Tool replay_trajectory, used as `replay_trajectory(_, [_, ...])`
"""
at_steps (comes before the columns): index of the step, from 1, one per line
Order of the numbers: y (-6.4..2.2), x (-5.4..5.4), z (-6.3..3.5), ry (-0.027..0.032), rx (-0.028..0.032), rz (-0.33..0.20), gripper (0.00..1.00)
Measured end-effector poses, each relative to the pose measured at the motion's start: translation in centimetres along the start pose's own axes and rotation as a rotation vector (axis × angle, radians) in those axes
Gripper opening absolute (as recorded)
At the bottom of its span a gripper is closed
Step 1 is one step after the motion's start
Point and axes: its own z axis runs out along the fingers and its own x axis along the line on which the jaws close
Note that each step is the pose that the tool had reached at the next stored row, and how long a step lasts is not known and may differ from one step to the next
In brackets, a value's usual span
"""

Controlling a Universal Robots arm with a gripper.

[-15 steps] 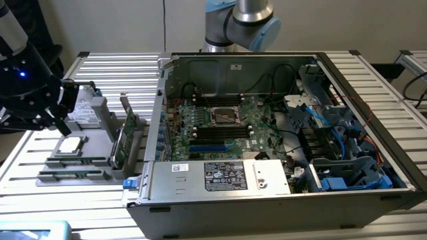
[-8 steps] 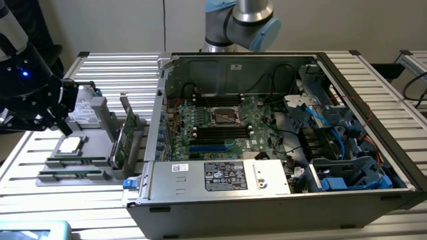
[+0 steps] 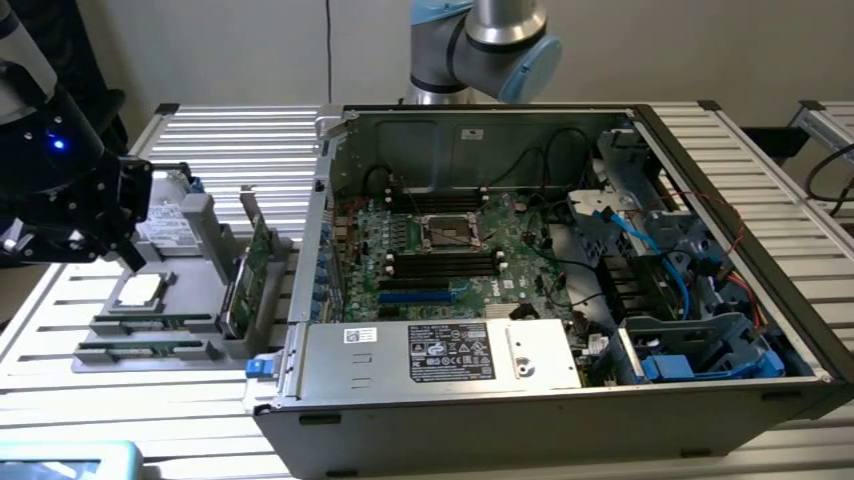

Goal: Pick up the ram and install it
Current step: 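Pick up the ram and move it above insertion slot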

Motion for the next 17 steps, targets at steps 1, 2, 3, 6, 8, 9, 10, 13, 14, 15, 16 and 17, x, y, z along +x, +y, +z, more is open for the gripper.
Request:
replay_trajectory(1, [0.0,0.0,0.01,-0.0002,-0.0007,-0.018,0.11])
replay_trajectory(2, [0.0,0.0,0.02,-0.0004,-0.0014,-0.037,0.11])
replay_trajectory(3, [0.0,0.0,0.04,-0.0007,-0.002,-0.054,0.11])
replay_trajectory(6, [0.0,0.0,0.08,-0.0013,-0.0041,-0.109,0.11])
replay_trajectory(8, [0.0,0.0,0.1,-0.0013,-0.0055,-0.145,0.11])
replay_trajectory(9, [0.0,0.0,0.12,-0.0006,-0.0062,-0.165,0.11])
replay_trajectory(10, [0.0,0.0,0.13,0.0003,-0.007,-0.182,0.11])
replay_trajectory(13, [-0.01,0.01,0.14,0.0062,-0.0087,-0.236,0.11])
replay_trajectory(14, [-0.01,0.01,0.14,0.0085,-0.0092,-0.255,0.11])
replay_trajectory(15, [0.0,0.01,0.15,0.0104,-0.0096,-0.273,0.11])
replay_trajectory(16, [0.0,0.0,0.15,0.0135,-0.0098,-0.29,0.11])
replay_trajectory(17, [0.0,0.0,0.14,0.0196,-0.0089,-0.304,0.11])
